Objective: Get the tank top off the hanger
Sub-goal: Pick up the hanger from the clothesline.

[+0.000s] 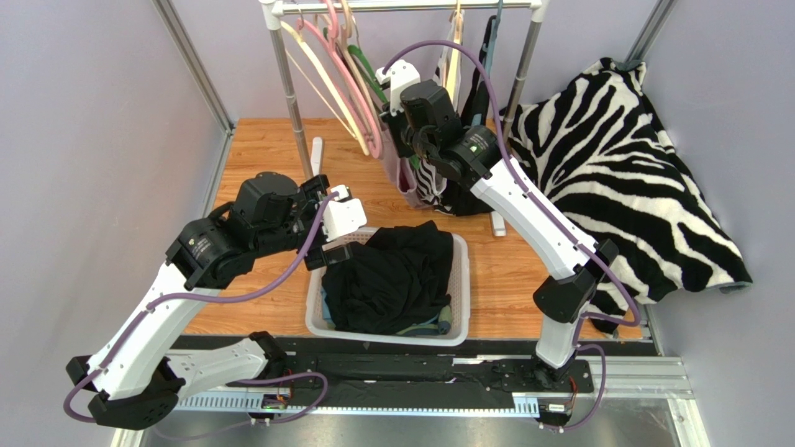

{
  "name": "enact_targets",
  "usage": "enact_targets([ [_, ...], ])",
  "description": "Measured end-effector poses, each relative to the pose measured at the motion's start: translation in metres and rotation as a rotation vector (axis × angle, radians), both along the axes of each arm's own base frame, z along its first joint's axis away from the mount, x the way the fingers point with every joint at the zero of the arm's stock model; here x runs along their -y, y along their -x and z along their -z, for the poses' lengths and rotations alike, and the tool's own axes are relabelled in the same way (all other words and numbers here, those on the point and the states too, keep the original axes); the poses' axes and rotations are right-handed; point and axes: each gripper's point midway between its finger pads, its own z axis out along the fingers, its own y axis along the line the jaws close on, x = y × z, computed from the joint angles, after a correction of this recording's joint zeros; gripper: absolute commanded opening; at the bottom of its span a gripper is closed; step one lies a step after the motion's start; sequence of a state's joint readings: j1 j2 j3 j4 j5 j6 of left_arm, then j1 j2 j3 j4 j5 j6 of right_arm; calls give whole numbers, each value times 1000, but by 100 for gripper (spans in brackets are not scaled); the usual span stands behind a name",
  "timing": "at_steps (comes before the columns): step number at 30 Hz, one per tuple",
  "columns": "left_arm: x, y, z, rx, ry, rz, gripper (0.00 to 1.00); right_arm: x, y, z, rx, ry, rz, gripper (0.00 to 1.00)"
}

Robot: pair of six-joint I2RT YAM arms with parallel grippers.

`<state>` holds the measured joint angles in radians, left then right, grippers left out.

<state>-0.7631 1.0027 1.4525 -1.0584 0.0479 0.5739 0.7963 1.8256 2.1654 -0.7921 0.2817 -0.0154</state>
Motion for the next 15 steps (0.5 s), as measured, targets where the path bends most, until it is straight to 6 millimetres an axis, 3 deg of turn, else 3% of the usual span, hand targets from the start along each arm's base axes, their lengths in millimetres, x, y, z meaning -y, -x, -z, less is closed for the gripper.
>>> enact_targets([
  [5,-1,1,-1,3,3,0,99,4,0,0,4,11,8,0],
  [9,-1,1,-2,5,5,0,99,21,9,-4,12,34,32,0],
  [15,-1,1,-2,7,6,-1,99,60,23,-35,51,16,90,0],
])
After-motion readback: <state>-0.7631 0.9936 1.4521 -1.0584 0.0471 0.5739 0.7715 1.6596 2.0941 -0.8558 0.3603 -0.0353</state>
